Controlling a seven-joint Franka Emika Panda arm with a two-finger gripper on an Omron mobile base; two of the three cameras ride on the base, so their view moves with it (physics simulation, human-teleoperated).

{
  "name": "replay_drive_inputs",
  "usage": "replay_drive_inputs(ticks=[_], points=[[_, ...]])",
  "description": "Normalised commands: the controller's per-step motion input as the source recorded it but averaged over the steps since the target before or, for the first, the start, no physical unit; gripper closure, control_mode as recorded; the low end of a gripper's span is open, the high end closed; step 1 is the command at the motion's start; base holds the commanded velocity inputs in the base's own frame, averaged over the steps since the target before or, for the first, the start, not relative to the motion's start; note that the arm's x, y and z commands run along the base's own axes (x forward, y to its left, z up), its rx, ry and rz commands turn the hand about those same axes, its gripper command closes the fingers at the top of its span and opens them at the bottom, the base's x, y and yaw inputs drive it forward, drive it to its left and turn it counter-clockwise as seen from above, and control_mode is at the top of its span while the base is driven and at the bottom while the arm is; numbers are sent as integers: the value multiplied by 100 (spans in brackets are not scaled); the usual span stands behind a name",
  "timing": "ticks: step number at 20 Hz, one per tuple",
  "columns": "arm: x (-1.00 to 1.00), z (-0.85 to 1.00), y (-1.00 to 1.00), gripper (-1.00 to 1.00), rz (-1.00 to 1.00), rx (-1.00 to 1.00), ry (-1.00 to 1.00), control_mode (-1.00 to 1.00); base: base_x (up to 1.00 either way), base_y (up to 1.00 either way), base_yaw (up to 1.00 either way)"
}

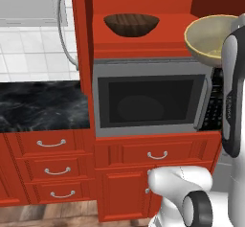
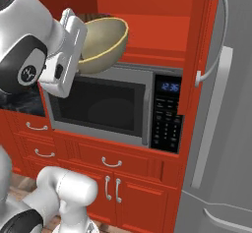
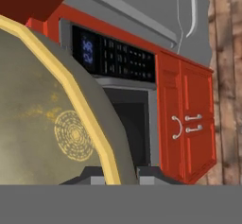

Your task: Open the cabinet. Pick the bowls from the counter and place them in the cabinet. Then close the cabinet.

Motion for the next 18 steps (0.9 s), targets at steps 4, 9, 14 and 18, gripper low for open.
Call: replay_drive_inputs(ticks=[4, 9, 14, 18], points=[[46, 33, 0, 100, 0, 0, -9, -100, 0, 0, 0], [12, 6, 0, 100, 2, 1, -27, -100, 0, 0, 0], [7, 0, 0, 100, 4, 1, -31, -100, 0, 0, 0], [49, -1, 0, 100, 4, 0, -8, -100, 0, 0, 0]])
